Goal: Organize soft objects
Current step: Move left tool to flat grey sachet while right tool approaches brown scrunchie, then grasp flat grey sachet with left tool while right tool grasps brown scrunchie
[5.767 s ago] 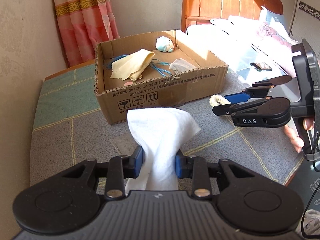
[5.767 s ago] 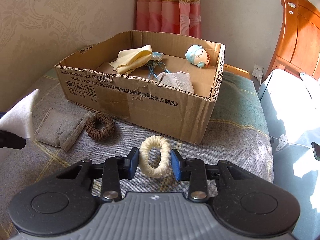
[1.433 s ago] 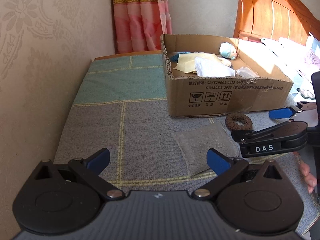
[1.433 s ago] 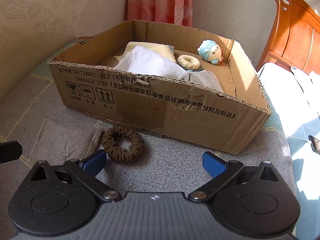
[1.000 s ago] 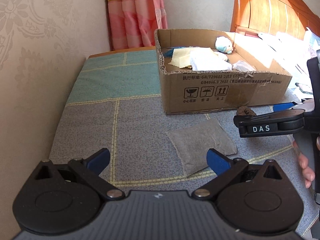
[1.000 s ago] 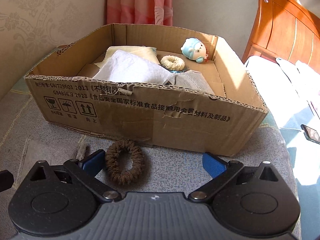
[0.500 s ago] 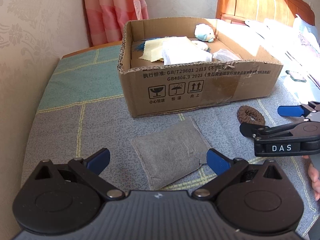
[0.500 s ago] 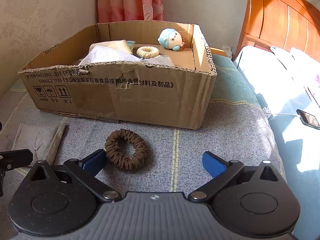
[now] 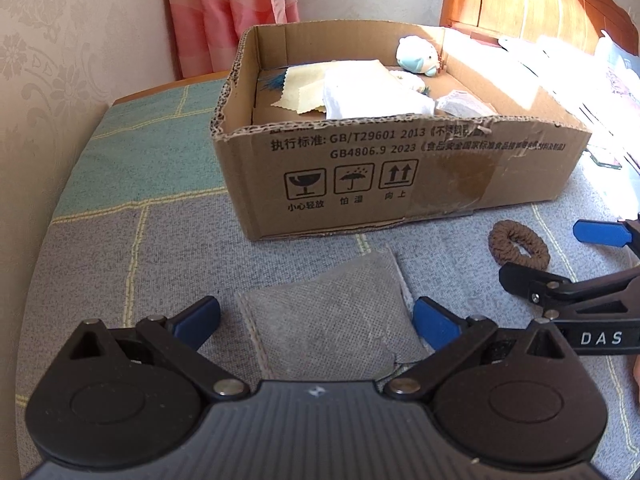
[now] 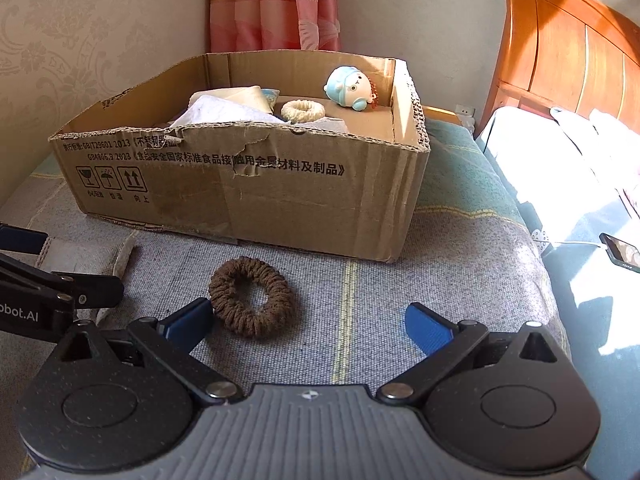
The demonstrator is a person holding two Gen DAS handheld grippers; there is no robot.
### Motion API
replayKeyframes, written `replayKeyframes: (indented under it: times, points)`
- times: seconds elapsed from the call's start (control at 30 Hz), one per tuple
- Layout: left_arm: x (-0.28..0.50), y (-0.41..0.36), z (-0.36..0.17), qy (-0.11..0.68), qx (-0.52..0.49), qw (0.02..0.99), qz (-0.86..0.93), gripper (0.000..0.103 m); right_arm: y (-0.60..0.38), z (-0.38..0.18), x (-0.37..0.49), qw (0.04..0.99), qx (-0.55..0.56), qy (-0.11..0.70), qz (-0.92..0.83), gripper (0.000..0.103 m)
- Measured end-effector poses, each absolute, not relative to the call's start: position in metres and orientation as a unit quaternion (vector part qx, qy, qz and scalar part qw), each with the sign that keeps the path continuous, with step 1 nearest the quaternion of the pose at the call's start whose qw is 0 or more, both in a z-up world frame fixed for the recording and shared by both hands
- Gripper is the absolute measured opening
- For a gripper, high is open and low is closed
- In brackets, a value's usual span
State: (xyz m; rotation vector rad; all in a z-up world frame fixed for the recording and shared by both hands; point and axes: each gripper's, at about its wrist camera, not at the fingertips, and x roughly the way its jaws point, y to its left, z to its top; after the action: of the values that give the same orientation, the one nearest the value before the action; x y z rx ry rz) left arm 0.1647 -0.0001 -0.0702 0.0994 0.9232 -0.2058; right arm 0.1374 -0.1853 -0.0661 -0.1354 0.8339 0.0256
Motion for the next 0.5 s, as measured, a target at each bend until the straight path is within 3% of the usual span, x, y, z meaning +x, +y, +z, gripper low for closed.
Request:
replayKeyframes:
  times: [0.5]
  points:
    - [0.157, 0.014, -0.07, 0.443, 0.052, 0.888, -0.111, 0.102, -0.184, -0.066, 0.137, 0.911, -0.068, 0.406, 0.016, 0.103]
